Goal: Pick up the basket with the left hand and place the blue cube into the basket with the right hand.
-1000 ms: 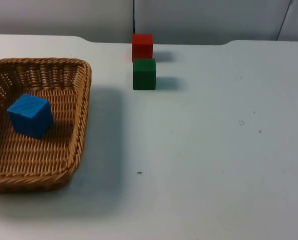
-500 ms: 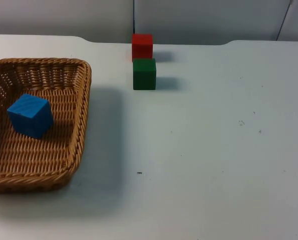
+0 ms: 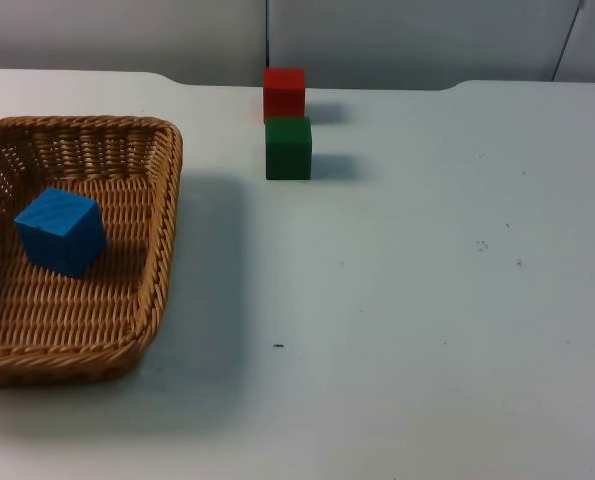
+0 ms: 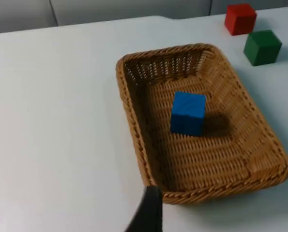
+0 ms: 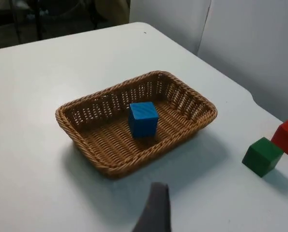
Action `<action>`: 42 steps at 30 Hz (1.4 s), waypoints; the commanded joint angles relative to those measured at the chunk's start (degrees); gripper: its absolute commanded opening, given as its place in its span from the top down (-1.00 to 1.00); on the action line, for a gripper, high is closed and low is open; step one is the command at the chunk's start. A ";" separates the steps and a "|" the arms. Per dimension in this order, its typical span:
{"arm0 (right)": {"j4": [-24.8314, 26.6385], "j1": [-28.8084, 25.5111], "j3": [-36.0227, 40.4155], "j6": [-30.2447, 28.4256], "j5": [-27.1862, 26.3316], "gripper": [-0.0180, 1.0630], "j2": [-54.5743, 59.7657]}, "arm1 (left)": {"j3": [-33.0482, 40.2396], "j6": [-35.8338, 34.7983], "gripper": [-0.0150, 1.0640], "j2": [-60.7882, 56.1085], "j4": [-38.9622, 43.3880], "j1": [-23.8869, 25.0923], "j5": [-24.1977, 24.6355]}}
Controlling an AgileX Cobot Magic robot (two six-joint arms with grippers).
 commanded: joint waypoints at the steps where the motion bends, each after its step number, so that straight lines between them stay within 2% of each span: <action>1: 0.01 0.19 0.51 0.30 0.09 -0.38 -0.28 | 0.17 -2.58 -0.46 -2.19 2.50 -0.43 2.45; 7: 0.01 0.19 0.51 0.30 3.89 -0.38 -1.43 | 0.17 -3.15 -0.46 -6.67 3.31 -0.43 6.24; 9: 0.01 0.19 0.63 0.30 5.27 -0.38 -2.35 | 0.17 -4.27 -0.46 -9.55 5.80 -0.43 7.49; 15: -0.22 0.19 3.78 2.00 4.79 -0.38 -6.81 | 0.34 -5.15 -0.46 -12.49 8.52 -0.43 11.03; 23: -0.53 0.19 4.45 3.22 7.92 -0.38 -11.44 | 1.22 -5.15 -0.46 -12.49 8.52 -0.43 11.10; 33: -1.05 0.19 4.45 3.22 20.68 -0.38 -21.71 | 1.45 -5.04 -0.46 -12.49 8.27 -0.43 9.12; 35: -1.43 0.19 4.45 3.53 23.81 -0.38 -24.93 | 2.77 -6.08 -0.46 -12.49 7.17 -0.43 7.02; 36: -1.91 0.19 4.45 4.31 25.15 -0.38 -26.68 | 3.50 -6.08 -0.46 -12.49 6.18 -0.43 5.82; 42: -5.72 0.19 4.45 9.84 30.81 -0.38 -35.56 | 3.36 -7.13 -0.46 -12.49 6.94 -0.28 5.82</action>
